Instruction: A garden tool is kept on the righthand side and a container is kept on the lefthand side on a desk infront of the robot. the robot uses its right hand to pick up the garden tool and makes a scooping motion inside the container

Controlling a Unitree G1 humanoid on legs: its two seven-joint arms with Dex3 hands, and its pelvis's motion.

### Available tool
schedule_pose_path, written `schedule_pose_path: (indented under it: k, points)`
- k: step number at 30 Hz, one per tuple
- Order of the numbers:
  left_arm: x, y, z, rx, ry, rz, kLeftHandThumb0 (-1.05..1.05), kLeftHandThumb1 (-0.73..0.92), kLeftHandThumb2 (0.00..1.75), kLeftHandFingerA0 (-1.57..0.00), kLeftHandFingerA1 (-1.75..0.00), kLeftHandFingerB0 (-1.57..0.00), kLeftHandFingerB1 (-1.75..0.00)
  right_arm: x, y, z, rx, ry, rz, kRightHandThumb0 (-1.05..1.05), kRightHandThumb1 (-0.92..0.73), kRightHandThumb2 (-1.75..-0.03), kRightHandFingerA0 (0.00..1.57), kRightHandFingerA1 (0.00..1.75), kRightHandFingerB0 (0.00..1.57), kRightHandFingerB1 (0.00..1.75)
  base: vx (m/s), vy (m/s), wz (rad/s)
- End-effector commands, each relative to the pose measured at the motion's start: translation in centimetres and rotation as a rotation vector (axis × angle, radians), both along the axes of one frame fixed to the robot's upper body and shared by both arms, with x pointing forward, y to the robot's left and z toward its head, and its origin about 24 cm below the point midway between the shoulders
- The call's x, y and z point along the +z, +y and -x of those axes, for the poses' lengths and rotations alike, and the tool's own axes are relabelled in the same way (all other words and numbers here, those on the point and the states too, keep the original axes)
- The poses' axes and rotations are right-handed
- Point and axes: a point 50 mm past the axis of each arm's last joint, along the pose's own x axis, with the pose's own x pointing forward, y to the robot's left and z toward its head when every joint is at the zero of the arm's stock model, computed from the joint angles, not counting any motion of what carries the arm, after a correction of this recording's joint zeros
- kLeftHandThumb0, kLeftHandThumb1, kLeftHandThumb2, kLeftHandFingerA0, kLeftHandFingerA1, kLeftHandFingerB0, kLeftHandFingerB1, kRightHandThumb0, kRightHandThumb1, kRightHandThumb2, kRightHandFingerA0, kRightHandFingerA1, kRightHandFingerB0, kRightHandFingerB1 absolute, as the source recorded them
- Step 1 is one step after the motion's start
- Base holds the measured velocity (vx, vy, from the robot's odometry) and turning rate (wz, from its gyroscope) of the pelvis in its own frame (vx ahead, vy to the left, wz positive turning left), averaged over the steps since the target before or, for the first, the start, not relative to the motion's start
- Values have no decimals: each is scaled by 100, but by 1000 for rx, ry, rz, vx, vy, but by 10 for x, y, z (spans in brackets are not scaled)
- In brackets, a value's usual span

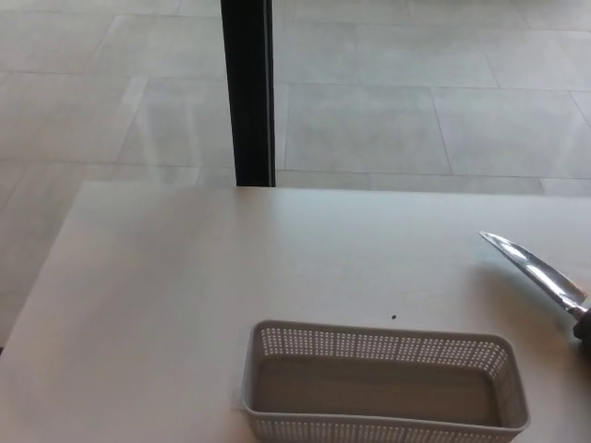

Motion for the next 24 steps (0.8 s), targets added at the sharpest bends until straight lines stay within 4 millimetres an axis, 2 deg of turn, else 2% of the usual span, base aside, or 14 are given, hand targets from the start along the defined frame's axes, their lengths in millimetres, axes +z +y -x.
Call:
schedule_pose_path:
  k: [1, 4, 5, 8, 9, 11, 14, 15, 16, 17, 18, 19, 20, 24]
  points:
    - [3, 4, 1, -14, -12, -13, -58, 68, 60, -49, -61, -46, -46, -39, 1, 24, -65, 240, 70, -86, -57, -97, 3, 42, 6, 24, 0, 0, 0]
    - [3, 4, 1, -11, -10, -16, -57, 68, 60, -50, -61, -47, -46, -47, 2, 28, -77, 269, 149, -83, -55, -96, 1, 50, 9, 26, 0, 0, 0]
    - [3, 3, 1, -14, -7, -16, -58, 68, 60, -50, -60, -46, -46, -50, 3, 30, -81, 275, 161, -79, -53, -95, 7, 55, 2, 28, 0, 0, 0]
    - [2, 3, 3, 9, -16, -7, -58, 67, 60, -52, -61, -48, -45, -60, 6, 37, -103, 306, 173, -74, -52, -92, 3, 51, 0, 24, 0, 0, 0]
    - [3, 3, 3, 6, -19, 2, -57, 68, 60, -51, -61, -47, -46, -63, 7, 40, -108, 319, 177, -78, -54, -87, 8, 52, 8, 22, 0, 0, 0]
    - [2, 2, 4, 16, -17, 7, -56, 68, 60, -52, -58, -46, -44, -66, 8, 43, -119, 334, 184, -72, -52, -87, 8, 51, 4, 25, 0, 0, 0]
    - [2, 3, 4, 17, -17, 11, -56, 68, 60, -49, -57, -45, -44, -74, 11, 47, -109, 332, 160, -65, -52, -83, 56, 69, 8, 32, 0, 0, 0]
    - [2, 3, 3, 20, -21, 15, -57, 66, 60, -47, -56, -45, -44, -77, 11, 49, -113, 328, 150, -36, -41, -92, 60, 73, 0, 45, 0, 0, 0]
    - [2, 3, 3, 28, -22, 14, -57, 66, 60, -48, -56, -45, -44, -80, 12, 50, -110, 337, 155, -43, -62, -60, 86, 71, 20, 29, 0, 0, 0]
    - [2, 3, 3, 29, -21, 13, -57, 66, 60, -48, -56, -45, -44, -81, 12, 51, -110, 342, 157, -43, -62, -60, 86, 71, 20, 29, 0, 0, 0]
    - [3, 3, 2, 17, -20, 16, -57, 67, 60, -50, -59, -47, -45, -84, 14, 53, -50, 362, 186, -37, -62, -57, 82, 98, 49, 49, 0, 0, 0]
    - [3, 3, 2, 15, -21, 17, -57, 66, 60, -52, -59, -48, -45, -86, 16, 55, -22, 373, 202, -40, -70, -61, 85, 105, 56, 51, 0, 0, 0]
    - [3, 3, 2, 17, -25, 15, -58, 66, 60, -51, -60, -47, -45, -88, 18, 56, -6, 377, 214, -42, -65, -60, 85, 120, 64, 49, 0, 0, 0]
    - [3, 3, 2, 4, -12, 5, -56, 68, 60, -50, -57, -47, -44, -91, 20, 60, 52, 354, 241, -41, -60, -59, 83, 130, 73, 50, 0, 0, 0]
